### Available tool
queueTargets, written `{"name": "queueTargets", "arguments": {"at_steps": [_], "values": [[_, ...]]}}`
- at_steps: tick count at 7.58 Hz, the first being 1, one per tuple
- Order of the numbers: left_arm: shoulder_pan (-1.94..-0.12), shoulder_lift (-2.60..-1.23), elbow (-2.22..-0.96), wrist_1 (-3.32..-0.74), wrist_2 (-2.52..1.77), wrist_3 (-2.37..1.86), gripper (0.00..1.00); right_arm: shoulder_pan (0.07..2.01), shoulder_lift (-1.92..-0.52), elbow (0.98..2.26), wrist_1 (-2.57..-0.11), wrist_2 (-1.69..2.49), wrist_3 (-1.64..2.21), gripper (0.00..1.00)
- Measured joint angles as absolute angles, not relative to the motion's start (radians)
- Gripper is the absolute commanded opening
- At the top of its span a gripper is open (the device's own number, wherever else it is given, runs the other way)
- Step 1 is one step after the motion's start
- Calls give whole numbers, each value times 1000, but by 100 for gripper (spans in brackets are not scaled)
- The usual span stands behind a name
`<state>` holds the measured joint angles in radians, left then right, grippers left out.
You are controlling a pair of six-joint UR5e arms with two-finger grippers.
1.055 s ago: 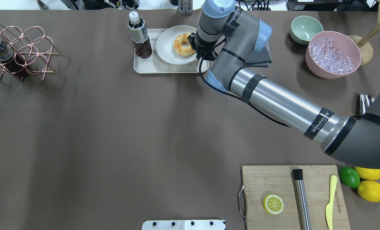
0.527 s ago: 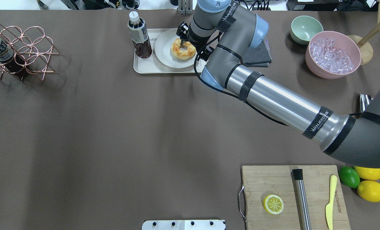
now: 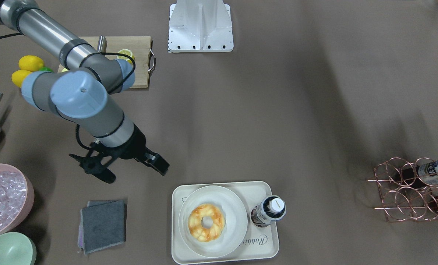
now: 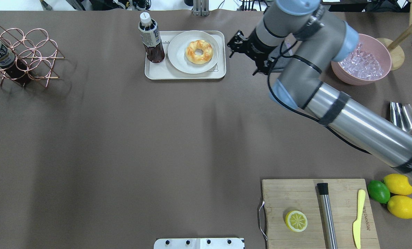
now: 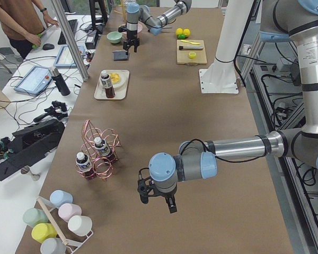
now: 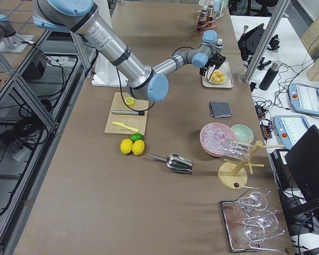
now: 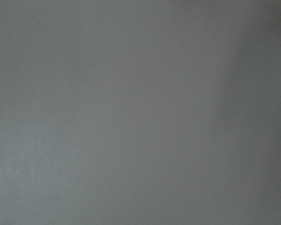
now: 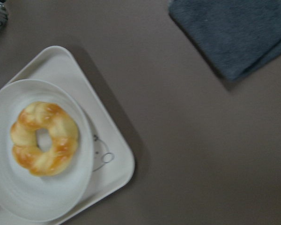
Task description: Place donut on tray
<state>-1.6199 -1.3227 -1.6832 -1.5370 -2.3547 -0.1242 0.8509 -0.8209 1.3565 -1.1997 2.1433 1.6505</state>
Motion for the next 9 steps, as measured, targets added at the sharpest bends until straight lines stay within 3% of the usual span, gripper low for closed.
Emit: {"name": "queueTargets", "arguments": {"at_steps": [4,7,9], "values": [[-1622,-1306,-1685,-1539,-2356,-121,98,1015,-1310,1744,-1255,2278,1215,100],[-1623,-1303,-1687,-1540,-2357,-121,98,1201,-1618,1815,-1254,2340,751,100],[-1622,-1302,-1685,-1540,-2358,-121,98,1306,-1740,1795,-1256,2345,470,100]]}}
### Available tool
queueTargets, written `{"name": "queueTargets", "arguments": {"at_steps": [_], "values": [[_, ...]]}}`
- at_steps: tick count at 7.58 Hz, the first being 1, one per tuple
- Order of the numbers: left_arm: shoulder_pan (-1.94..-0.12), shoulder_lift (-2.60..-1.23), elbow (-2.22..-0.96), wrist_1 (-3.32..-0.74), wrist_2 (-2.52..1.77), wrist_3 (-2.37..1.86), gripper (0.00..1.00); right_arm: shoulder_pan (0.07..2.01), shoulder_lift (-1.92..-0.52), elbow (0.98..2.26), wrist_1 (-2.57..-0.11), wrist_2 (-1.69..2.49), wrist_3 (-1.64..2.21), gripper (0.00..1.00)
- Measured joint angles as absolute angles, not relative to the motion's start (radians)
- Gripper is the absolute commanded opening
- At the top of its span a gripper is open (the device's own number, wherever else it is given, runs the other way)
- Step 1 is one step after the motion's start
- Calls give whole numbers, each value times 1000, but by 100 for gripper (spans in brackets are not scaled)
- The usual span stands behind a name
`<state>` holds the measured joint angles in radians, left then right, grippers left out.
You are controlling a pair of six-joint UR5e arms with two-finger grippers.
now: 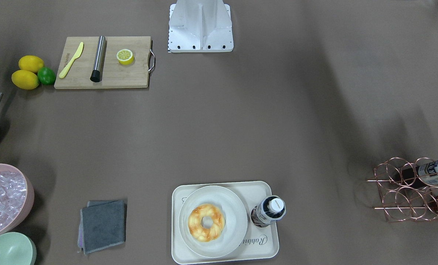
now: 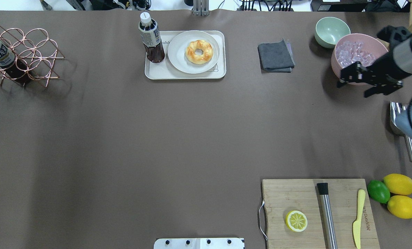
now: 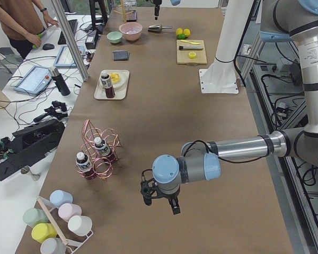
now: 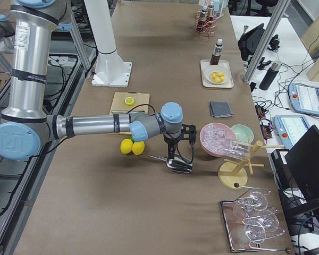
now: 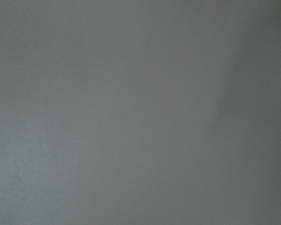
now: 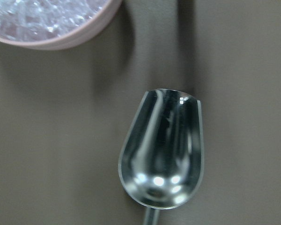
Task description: Place donut on tray
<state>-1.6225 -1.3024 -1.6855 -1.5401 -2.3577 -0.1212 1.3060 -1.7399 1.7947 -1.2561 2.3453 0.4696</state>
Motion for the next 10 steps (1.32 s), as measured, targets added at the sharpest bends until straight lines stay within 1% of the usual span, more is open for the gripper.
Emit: {"name": "queueTargets", "arguments": {"at_steps": [2,4,5,10], "values": [[-1622,-1302,-1685,-1539,-2358,-121,98,1405,-1781,1710,-1258,2348,232,100],[-1623,-1302,-1685,-1539,-2357,-121,98,1479,-1781,1611,-1258,2350,60,100],[-1623,-1301,-1687,-1539,-2357,-121,98,1499,-1781,1587,-1258,2351,19,100],[-1625,-1299,-1691,-1540,-2356,-120,98,1539,-1782,1584,-1258,2378,-11,100]]}}
